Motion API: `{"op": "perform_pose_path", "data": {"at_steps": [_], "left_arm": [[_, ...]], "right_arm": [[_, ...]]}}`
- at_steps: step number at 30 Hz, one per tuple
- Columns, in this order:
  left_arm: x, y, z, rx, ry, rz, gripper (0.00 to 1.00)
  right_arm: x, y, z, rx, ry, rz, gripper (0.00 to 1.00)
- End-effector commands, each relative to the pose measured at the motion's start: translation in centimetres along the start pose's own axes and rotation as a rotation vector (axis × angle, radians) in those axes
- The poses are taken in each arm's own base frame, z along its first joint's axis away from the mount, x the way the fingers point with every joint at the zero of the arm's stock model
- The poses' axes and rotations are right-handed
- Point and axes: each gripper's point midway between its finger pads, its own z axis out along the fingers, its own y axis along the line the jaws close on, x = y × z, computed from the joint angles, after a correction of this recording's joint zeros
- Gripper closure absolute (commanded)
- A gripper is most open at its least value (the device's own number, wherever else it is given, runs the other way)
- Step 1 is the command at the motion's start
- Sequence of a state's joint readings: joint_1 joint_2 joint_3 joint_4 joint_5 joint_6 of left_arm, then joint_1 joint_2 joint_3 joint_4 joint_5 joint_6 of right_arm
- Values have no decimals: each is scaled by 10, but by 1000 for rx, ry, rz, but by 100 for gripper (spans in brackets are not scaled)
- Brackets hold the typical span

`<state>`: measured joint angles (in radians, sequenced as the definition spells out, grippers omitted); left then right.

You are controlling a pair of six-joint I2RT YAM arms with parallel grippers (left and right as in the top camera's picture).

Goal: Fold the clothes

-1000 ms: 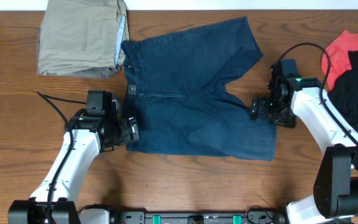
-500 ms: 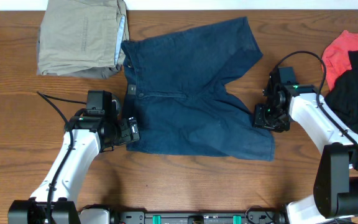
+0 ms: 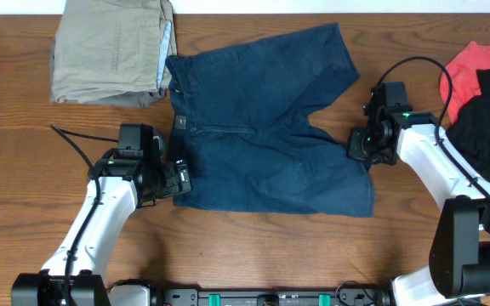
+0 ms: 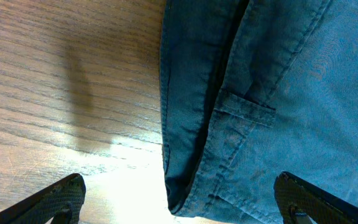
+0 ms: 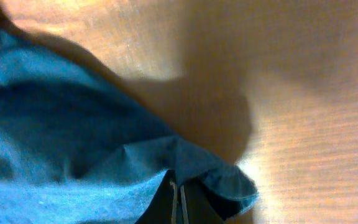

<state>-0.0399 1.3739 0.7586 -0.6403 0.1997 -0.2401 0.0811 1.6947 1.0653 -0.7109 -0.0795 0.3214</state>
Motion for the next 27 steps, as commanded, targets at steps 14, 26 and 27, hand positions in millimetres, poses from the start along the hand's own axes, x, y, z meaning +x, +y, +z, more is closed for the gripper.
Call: {"op": "perform_pose_path", "data": {"at_steps": [14, 26, 27], "left_arm": [[3, 3, 3, -6, 10, -15, 2], [3, 3, 3, -6, 11, -15, 2], [3, 3, 2, -5, 13, -15, 2]], "right_arm": [[-77, -10, -19, 65, -321, 32, 98], [-84, -31, -25, 191, -365, 51, 1], [-82, -32, -27, 196, -350, 52, 1]]}}
